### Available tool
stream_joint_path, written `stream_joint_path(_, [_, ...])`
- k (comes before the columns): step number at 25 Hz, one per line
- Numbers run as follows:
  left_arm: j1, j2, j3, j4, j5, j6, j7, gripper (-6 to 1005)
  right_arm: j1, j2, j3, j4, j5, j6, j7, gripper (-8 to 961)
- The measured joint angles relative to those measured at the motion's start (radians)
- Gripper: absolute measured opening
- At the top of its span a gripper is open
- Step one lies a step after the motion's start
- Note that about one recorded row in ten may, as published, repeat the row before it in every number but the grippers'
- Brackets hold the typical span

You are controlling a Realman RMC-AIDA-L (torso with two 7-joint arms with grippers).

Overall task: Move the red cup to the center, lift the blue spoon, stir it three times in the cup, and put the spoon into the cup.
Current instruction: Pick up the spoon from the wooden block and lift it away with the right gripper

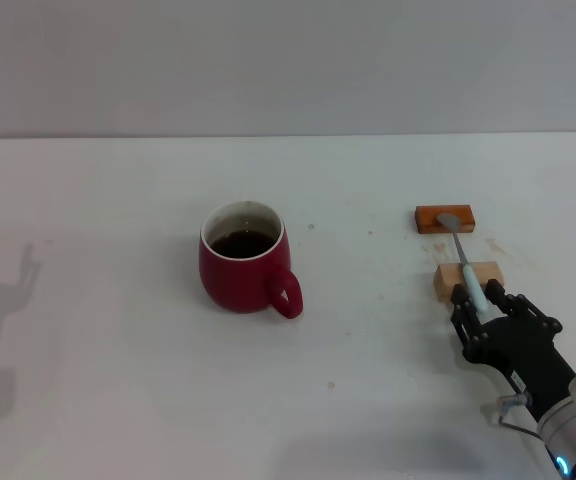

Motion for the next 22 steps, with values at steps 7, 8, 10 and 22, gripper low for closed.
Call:
stream_joint_path(7, [0.001,0.0,0.001,0.0,0.0,0.0,0.0,834,0.0,0.0,0.001,0.0,0.0,-0.002,0.0,378])
stream_joint_path(8, [0.001,0.0,0.001,0.0,0.0,0.0,0.0,834,0.0,0.0,0.001,0.0,0.0,-0.002,0.0,376])
stream_joint_path(10, [0.001,0.0,0.002,0.0,0.0,0.0,0.0,834,0.0,0.0,0.003,0.0,0.0,-0.002,0.0,372])
stream_joint_path(22, [0.0,0.0,0.003,0.0,0.0,0.002,0.0,833,0.0,0.0,0.007,0.0,0.0,-0.002,0.0,336])
